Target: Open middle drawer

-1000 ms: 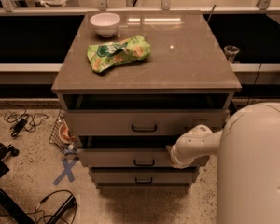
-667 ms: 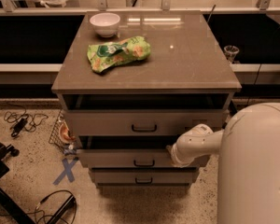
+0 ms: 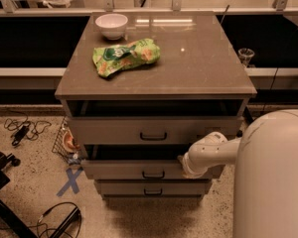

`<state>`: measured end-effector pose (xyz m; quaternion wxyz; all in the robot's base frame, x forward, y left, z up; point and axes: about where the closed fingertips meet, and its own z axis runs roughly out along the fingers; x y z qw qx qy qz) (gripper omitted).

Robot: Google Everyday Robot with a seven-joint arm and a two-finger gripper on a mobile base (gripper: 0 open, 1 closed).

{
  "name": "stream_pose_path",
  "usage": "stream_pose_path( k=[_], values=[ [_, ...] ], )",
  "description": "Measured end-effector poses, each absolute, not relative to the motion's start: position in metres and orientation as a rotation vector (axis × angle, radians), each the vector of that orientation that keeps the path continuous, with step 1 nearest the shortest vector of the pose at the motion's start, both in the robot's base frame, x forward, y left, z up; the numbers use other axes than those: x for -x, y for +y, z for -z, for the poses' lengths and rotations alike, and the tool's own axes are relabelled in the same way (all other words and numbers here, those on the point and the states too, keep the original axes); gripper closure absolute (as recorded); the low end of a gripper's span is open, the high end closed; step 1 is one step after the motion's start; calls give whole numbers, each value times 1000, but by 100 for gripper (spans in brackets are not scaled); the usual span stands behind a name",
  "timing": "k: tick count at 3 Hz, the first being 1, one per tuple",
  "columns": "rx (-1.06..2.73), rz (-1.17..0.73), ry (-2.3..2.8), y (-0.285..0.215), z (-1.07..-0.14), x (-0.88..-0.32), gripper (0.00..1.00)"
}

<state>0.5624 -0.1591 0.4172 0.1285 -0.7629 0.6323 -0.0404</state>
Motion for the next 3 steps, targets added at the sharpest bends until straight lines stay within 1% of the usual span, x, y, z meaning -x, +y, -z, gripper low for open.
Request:
stream_pose_path(
  k=[2,3],
  values=[
    [2219,118,1839,-159,-421,-562,100],
    [2219,118,1839,-159,-422,-562,82]
  ],
)
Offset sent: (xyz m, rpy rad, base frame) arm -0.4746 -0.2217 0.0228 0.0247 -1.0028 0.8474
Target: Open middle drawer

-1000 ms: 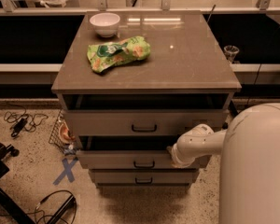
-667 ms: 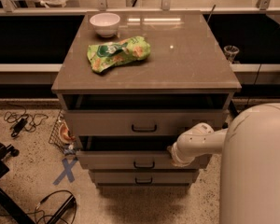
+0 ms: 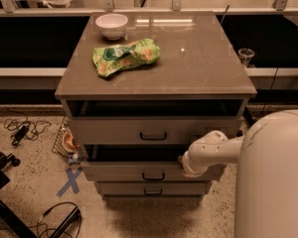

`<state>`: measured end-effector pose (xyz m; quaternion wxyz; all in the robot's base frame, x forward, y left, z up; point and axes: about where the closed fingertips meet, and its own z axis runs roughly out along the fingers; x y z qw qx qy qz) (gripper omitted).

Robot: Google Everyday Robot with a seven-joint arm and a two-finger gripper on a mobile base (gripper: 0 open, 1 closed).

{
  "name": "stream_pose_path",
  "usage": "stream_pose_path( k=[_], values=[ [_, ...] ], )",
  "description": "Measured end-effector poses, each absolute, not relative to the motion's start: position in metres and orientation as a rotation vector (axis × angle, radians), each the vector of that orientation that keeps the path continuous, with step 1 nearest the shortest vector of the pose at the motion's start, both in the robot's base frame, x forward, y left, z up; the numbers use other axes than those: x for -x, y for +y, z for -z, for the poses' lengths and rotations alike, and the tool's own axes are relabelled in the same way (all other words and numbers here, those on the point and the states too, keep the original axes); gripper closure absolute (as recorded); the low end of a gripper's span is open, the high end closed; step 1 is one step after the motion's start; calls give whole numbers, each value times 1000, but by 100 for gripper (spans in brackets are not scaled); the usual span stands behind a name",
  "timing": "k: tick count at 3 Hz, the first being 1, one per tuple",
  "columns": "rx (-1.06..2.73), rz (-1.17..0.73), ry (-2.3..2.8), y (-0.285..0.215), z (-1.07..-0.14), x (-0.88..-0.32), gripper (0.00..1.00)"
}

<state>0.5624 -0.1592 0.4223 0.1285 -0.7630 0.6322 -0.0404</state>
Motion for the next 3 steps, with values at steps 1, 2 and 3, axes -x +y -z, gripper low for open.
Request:
stream_pose_path(
  k=[1,2,3],
  values=[
    [2219,117,1839,-159,-423,-562,59],
    [2219,117,1839,-159,-425,-562,27],
    [2219,117,1839,-159,-426,-562,5]
  ],
)
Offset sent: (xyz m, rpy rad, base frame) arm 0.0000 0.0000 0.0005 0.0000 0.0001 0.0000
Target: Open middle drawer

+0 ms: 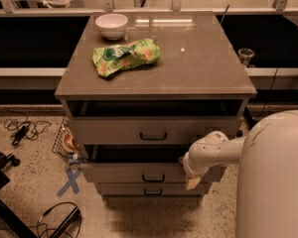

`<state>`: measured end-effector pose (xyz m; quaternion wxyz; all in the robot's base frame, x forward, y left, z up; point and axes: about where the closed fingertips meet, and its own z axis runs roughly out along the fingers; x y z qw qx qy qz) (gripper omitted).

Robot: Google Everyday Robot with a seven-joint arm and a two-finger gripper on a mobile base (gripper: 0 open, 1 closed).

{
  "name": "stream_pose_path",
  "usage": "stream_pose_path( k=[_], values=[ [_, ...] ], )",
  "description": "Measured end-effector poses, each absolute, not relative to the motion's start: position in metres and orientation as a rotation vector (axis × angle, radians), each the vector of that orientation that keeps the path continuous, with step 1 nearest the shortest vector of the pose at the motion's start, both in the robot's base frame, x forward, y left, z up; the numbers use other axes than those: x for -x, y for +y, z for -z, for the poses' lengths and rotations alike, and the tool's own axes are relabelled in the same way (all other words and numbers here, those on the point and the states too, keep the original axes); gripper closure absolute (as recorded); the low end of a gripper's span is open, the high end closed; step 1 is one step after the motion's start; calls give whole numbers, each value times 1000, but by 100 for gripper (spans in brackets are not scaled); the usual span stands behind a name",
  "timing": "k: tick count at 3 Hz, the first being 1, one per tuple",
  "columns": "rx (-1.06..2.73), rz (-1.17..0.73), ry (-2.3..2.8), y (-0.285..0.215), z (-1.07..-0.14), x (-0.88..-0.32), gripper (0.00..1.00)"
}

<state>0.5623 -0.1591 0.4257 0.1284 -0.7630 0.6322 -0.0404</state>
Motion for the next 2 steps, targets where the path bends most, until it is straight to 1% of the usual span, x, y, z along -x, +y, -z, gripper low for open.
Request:
stream_pose_path(
  k=[1,2],
  values=[
    [2220,116,1839,-159,-425,-562,0],
    [2220,116,1839,-159,-425,-562,0]
  ],
)
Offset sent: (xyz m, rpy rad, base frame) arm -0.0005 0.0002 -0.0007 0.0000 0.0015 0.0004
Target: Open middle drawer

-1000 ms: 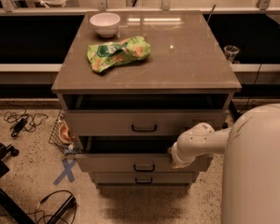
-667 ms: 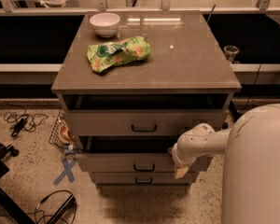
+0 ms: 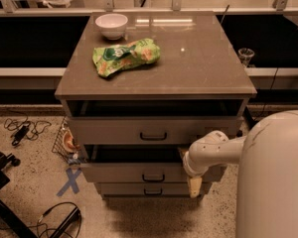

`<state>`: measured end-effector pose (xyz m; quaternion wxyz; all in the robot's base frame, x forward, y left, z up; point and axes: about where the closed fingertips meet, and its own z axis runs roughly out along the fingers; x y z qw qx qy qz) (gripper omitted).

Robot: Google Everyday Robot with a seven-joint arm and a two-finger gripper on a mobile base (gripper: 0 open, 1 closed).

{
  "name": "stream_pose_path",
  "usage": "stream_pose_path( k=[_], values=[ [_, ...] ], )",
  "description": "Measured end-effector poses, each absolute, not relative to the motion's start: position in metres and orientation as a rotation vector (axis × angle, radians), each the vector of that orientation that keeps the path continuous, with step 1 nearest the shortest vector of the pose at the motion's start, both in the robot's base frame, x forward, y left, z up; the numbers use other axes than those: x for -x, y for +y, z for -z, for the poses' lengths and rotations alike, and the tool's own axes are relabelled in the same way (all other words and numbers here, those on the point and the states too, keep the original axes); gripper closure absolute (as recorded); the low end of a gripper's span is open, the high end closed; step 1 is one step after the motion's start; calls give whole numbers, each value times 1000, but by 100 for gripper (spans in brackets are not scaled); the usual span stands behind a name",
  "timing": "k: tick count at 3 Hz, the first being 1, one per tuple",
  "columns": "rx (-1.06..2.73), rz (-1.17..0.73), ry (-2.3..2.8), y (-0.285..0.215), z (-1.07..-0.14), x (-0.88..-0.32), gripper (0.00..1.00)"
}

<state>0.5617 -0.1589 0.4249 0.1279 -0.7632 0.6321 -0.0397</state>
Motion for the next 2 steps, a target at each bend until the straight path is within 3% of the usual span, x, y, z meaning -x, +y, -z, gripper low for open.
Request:
stream_pose_path(
  k=[1,2],
  values=[
    [2222,113,1839,-159,-424,-561,13],
    [2207,58,1951,-172,-413,-534,37]
  ],
)
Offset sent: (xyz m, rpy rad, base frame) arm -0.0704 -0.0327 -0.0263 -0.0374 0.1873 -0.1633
